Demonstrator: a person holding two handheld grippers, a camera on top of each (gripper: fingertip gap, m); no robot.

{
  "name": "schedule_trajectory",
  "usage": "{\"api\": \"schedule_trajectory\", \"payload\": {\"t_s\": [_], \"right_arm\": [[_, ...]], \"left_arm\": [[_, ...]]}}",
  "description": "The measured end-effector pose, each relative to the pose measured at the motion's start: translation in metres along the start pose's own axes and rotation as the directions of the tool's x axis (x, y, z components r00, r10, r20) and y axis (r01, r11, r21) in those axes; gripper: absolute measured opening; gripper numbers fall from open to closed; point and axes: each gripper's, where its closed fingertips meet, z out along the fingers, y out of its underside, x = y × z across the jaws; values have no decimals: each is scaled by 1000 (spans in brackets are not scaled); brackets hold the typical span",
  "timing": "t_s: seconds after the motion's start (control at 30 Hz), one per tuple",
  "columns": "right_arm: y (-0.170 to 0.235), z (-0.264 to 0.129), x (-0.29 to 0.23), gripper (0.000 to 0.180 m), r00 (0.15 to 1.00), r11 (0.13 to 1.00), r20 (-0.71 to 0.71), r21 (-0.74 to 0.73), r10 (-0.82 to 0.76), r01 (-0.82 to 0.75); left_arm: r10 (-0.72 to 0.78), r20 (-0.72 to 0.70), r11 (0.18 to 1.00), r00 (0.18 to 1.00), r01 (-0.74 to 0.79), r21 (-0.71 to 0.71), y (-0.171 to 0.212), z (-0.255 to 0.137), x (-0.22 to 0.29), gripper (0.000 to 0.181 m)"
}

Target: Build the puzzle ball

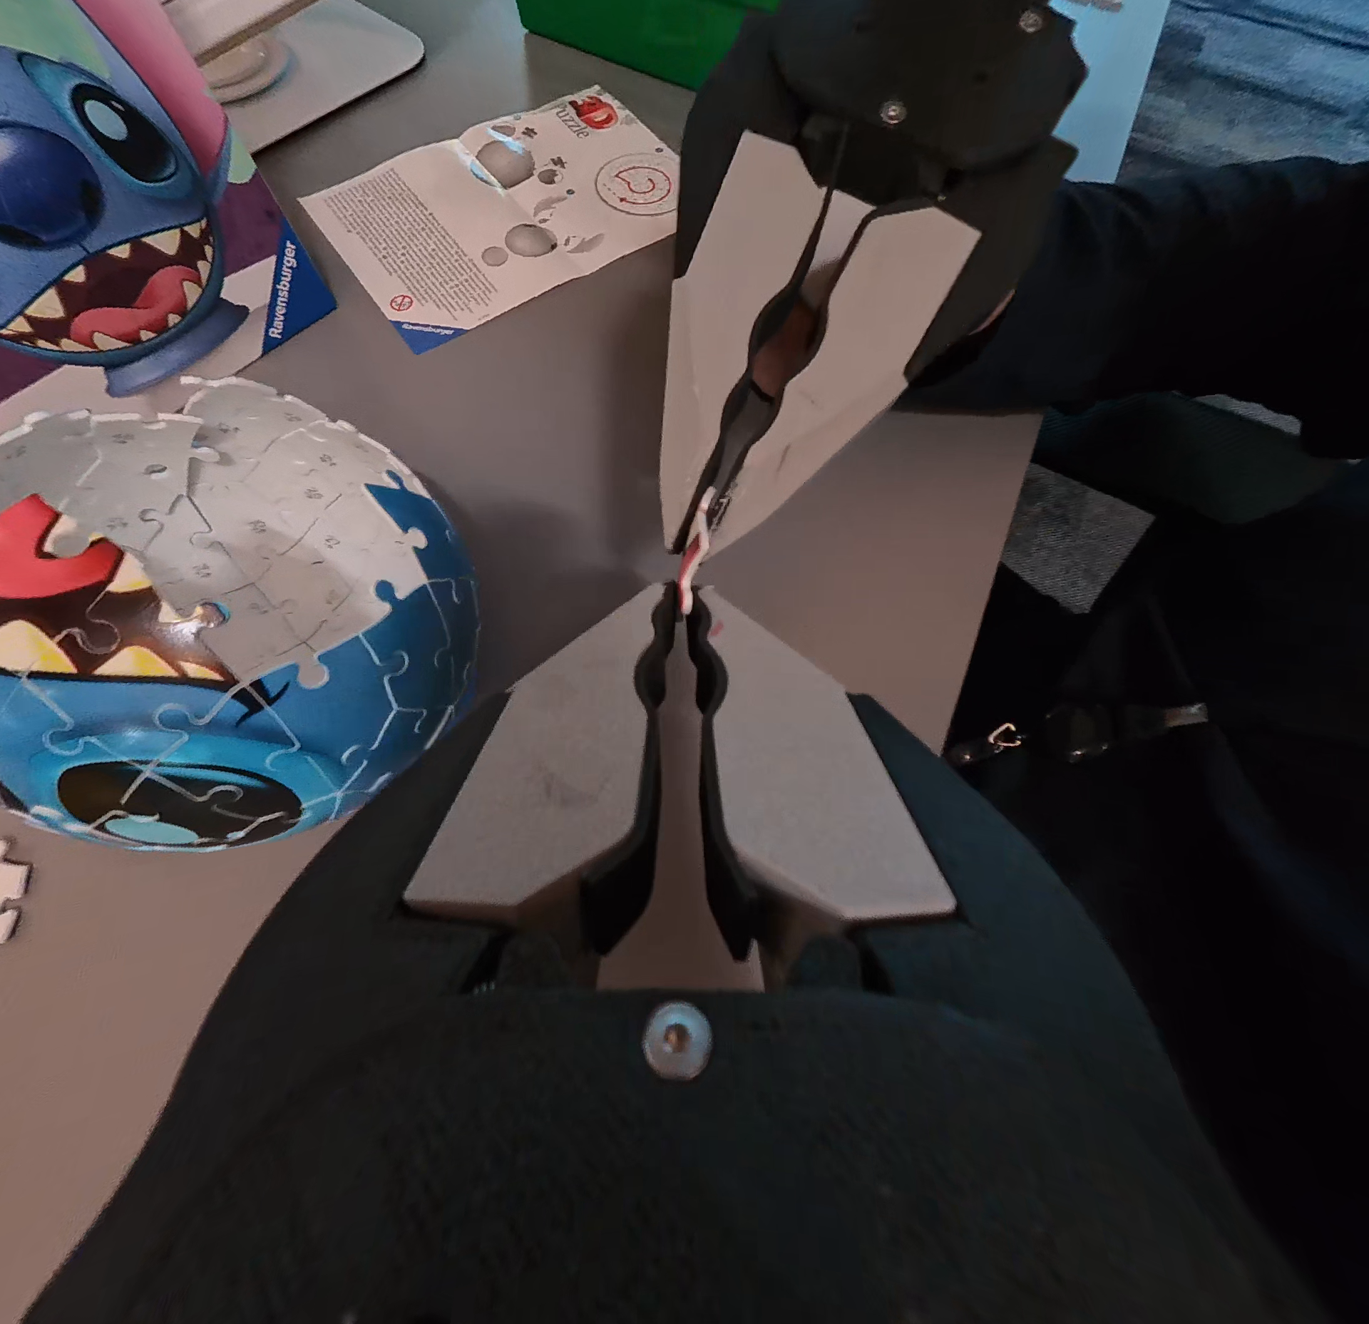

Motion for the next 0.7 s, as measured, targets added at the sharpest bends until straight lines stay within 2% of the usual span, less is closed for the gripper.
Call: {"api": "schedule_trajectory", "payload": {"t_s": [0.2, 0.4, 0.63, 0.7], "right_arm": [[-1, 1, 4, 6, 990, 994, -95, -36, -104, 101], [3, 0, 0, 0, 975, 980, -115, -78, -191, 183], [4, 0, 0, 0, 974, 980, -122, -80, -192, 183], [0, -4, 2, 0, 969, 979, -143, -67, -201, 193]], "left_arm": [[73, 74, 996, 995, -69, -54, 4, 3, -6, 0], [162, 140, 982, 977, -145, -122, 9, 8, -8, 0], [93, 120, 995, 988, -87, -54, 7, 9, -9, 3], [70, 104, 997, 992, -68, -24, 5, 4, -8, 10]]}}
